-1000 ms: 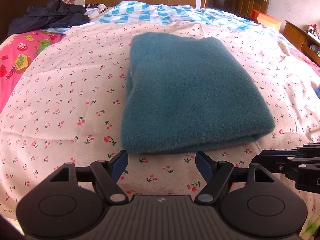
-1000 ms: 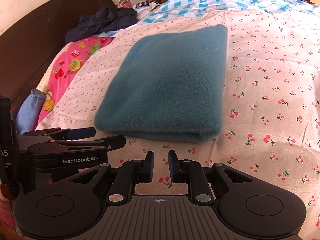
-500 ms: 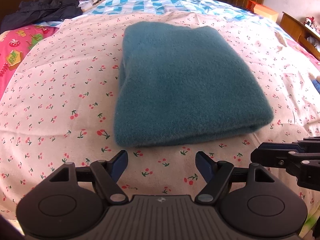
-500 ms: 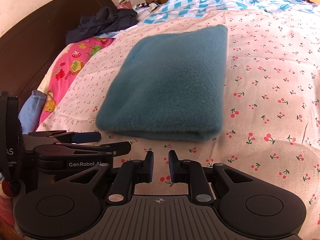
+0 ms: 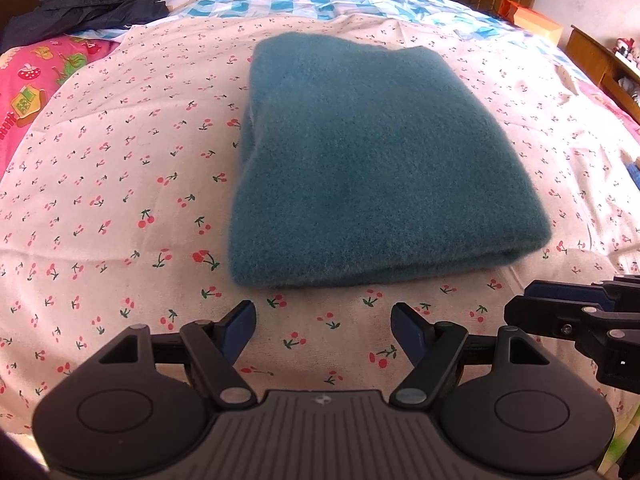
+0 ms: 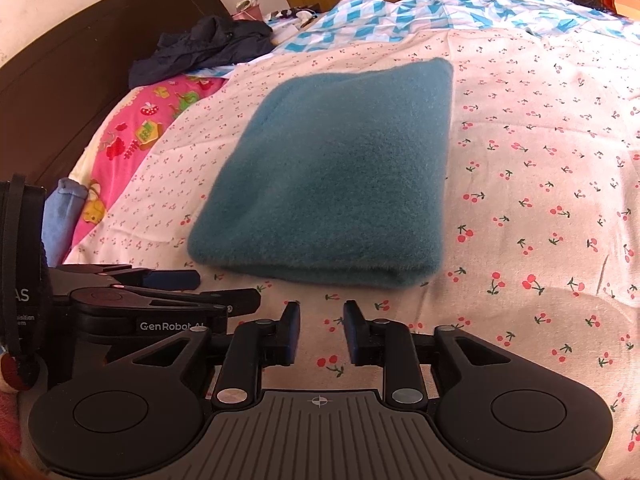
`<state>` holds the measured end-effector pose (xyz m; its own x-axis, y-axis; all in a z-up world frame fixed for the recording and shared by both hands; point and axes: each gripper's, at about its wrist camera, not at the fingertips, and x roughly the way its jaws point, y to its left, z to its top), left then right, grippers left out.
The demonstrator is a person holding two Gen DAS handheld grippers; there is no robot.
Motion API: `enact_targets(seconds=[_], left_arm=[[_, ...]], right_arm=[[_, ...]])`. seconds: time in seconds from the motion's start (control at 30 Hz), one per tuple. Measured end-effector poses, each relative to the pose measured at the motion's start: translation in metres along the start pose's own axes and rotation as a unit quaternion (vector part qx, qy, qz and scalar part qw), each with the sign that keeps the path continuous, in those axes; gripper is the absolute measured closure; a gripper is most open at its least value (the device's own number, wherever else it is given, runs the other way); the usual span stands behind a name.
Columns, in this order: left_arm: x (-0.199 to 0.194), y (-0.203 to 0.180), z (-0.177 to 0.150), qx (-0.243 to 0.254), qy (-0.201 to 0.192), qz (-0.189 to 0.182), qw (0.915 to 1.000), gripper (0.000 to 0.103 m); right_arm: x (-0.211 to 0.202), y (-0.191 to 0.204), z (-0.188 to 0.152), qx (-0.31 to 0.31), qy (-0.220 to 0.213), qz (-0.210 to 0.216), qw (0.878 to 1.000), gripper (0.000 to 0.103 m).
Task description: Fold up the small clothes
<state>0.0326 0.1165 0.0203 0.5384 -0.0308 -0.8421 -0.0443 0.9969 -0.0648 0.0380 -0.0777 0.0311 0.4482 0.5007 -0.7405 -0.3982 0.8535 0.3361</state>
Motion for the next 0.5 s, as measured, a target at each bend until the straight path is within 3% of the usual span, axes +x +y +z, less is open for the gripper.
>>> enact_targets(seconds=[0.23, 0.5], left_arm=[[0.0012, -0.007, -0.0006, 0.02, 0.002, 0.024, 0.9995, 0.024], [0.0009, -0.0057, 0.0011, 0.018, 0.003, 0.025, 0.9995, 0.024]], right_arm=[[0.0015, 0.0033, 0.0001, -0.007, -0.001, -0.008, 1.0, 0.077], [0.0089, 0.006, -0.0012, -0.01, 0.007, -0.02, 1.0, 0.075]])
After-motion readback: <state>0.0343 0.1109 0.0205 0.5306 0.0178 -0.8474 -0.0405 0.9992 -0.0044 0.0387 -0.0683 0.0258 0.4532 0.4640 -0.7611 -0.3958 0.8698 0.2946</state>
